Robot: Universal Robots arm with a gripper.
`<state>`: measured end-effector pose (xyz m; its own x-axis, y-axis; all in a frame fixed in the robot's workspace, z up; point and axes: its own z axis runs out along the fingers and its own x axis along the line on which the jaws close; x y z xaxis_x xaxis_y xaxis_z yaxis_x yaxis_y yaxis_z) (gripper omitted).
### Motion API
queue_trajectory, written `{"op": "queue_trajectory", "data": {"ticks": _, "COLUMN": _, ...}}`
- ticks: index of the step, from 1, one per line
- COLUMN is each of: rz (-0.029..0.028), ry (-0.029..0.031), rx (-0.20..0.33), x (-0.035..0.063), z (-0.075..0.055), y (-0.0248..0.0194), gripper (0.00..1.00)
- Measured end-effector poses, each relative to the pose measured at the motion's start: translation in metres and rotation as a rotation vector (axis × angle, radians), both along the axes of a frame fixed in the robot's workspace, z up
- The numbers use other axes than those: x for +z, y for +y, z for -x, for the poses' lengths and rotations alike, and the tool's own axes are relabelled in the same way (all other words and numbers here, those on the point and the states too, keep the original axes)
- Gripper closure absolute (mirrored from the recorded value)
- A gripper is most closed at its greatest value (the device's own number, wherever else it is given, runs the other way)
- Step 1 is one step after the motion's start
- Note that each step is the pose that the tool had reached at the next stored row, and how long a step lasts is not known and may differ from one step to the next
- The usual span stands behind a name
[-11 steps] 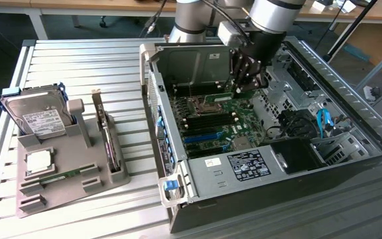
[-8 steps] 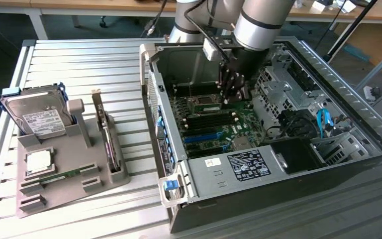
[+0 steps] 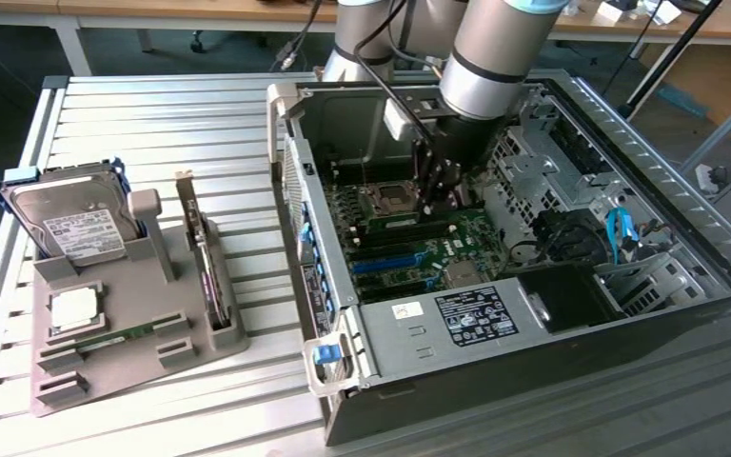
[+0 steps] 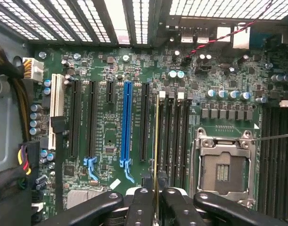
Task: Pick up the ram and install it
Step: 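Insert the ram into the slot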
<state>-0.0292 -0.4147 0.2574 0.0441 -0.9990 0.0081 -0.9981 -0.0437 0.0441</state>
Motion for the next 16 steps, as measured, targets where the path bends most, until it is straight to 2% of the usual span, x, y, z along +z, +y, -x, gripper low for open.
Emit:
{"op": "queue_trajectory", "data": {"ticks": 7, "rz": 0.0001, "ry": 0.0001, "rx": -0.007, "x": -0.0137, "z": 0.001, "y": 0.0001, "gripper": 0.86}}
{"op": "queue_trajectory", "data": {"ticks": 13, "rz": 0.0002, "ry": 0.0001, "rx": -0.007, "x": -0.0226, "z": 0.001, "y": 0.0055, "gripper": 0.86}}
{"op": "queue_trajectory", "data": {"ticks": 16, "rz": 0.0004, "ry": 0.0002, "rx": -0.007, "x": -0.023, "z": 0.001, "y": 0.0056, "gripper": 0.86}}
